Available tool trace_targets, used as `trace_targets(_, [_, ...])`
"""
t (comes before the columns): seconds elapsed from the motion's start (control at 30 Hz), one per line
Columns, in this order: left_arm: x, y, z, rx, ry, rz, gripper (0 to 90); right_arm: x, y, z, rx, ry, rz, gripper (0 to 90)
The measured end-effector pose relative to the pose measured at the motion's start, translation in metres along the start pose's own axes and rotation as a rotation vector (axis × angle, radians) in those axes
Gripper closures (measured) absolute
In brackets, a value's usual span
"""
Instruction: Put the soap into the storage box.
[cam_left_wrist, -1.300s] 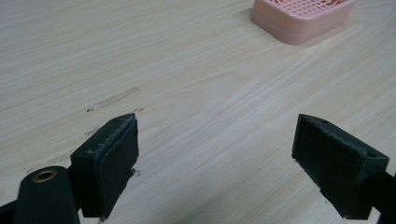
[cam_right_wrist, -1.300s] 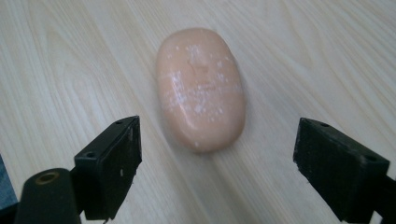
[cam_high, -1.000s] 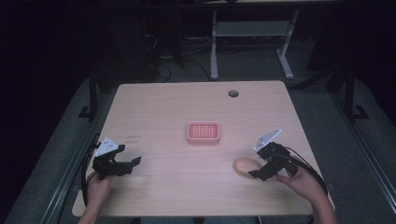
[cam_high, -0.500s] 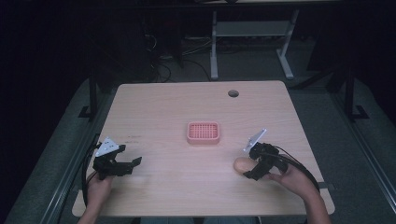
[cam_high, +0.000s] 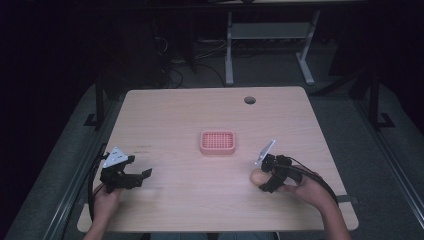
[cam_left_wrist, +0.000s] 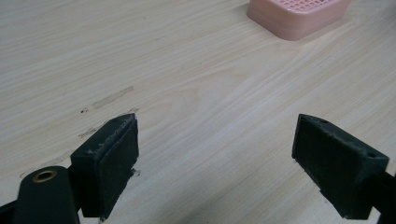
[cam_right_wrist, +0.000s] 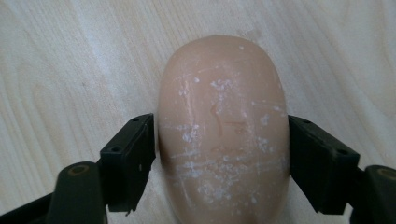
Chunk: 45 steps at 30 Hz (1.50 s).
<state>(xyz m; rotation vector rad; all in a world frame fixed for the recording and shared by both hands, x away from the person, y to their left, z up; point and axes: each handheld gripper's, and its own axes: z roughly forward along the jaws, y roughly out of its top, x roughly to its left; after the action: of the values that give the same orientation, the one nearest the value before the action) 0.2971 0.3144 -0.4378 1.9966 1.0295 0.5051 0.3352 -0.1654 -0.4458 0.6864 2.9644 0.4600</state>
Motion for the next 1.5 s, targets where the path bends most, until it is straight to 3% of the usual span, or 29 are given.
trace_targets(0.57, [0.000, -0.001, -0.003, -0.003, -0.003, -0.002, 14.3, -0.003, 0.005, -0.001, 0.053, 0.017, -0.034, 31.6])
trace_targets(0.83, [-0.001, 0.000, -0.003, -0.009, -0.004, -0.002, 14.3, -0.004, 0.008, -0.013, -0.001, 0.010, -0.033, 31.8])
trace_targets(1.5, [-0.001, 0.000, -0.004, -0.011, -0.003, -0.006, 14.3, -0.021, 0.024, -0.034, -0.044, 0.002, -0.040, 31.8])
